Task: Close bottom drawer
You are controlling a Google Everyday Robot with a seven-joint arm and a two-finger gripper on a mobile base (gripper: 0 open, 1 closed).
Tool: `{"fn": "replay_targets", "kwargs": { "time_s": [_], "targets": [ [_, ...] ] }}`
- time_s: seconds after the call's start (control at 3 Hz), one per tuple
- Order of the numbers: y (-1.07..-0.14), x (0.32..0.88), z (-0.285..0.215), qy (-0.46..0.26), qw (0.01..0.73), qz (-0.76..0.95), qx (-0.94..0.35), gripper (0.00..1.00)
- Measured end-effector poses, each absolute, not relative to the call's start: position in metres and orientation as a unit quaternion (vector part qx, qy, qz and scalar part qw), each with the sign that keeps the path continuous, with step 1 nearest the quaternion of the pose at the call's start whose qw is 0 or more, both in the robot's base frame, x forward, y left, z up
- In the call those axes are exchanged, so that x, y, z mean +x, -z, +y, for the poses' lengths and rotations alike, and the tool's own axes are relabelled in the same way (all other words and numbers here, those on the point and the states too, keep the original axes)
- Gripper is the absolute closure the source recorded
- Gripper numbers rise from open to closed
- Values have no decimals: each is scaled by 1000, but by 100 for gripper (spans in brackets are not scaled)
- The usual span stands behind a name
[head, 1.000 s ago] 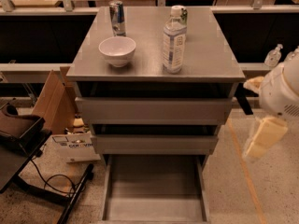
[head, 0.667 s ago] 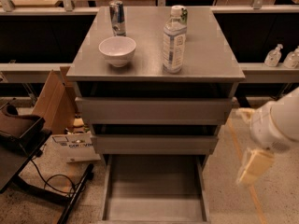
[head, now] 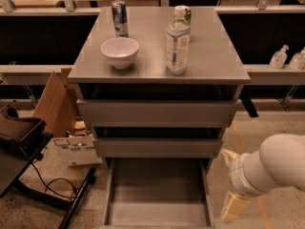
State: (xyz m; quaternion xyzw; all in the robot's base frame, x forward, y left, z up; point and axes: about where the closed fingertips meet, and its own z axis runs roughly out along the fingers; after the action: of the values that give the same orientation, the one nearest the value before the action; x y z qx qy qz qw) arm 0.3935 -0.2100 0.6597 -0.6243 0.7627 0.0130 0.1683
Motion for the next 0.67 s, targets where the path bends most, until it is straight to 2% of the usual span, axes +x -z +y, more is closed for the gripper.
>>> {"fn": "replay_targets", "kwargs": {
  "time_s": [0.67],
  "targets": [
    [-659, 402, -209, 8, 193, 762, -618, 0]
  ]
}}
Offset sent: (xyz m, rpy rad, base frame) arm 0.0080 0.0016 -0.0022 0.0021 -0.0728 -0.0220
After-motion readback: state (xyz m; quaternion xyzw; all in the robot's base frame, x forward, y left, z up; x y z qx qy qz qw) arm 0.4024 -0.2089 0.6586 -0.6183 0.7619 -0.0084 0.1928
